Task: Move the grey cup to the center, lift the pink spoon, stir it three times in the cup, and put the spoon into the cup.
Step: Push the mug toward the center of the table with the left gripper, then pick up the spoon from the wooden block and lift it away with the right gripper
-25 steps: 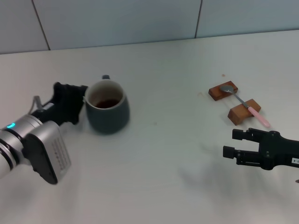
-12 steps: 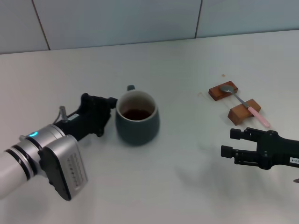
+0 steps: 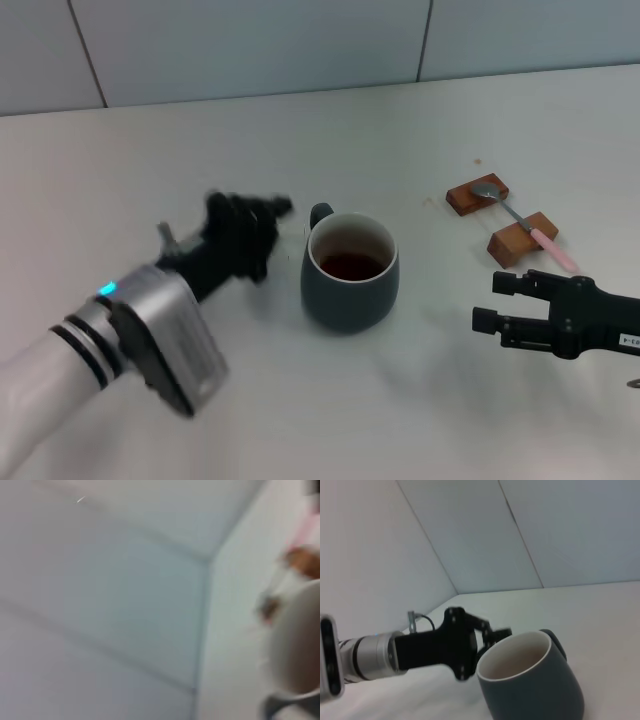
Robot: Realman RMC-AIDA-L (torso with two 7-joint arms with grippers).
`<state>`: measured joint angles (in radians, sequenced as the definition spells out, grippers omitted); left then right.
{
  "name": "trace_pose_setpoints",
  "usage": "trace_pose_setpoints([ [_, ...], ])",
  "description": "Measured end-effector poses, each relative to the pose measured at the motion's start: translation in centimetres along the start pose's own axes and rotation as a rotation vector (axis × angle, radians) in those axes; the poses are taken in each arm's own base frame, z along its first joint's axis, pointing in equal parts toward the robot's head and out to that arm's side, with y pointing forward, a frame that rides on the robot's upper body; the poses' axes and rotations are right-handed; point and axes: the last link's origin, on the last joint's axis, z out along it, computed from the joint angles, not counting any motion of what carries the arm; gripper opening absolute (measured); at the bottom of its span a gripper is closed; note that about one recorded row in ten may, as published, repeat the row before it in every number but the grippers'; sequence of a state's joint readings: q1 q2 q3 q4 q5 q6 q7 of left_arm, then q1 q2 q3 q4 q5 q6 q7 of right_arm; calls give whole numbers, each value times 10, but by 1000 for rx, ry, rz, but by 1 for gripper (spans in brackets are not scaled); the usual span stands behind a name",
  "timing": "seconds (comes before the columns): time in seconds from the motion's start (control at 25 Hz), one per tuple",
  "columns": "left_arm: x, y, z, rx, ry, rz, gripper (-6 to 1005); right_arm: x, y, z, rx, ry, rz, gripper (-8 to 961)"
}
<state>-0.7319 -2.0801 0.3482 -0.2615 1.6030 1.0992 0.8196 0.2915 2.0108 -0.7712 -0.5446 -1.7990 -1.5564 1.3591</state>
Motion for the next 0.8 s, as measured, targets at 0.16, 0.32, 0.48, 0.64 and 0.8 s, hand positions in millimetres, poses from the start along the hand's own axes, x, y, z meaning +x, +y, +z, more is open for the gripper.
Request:
trace_pose_setpoints([
  [0.16,-11,-19,-1,161,-81,-251,-2,-1,-2,-1,22,-29,10,809],
  [0.32,-20,-31,-16,224,-2,-580,-2,-4,-3,-13,82,-169,66,809],
  [0.48,-24,-36,-39,183,115,-788,-1,-5,-1,-30,123,-303,134,808],
  [0.64,-30,-37,-61,39,174,-961,49,8,5,-63,187,-597,377,808],
  [0.8,-25,-30,-72,-91,201,-945,165,20,9,-75,199,-731,534,807],
])
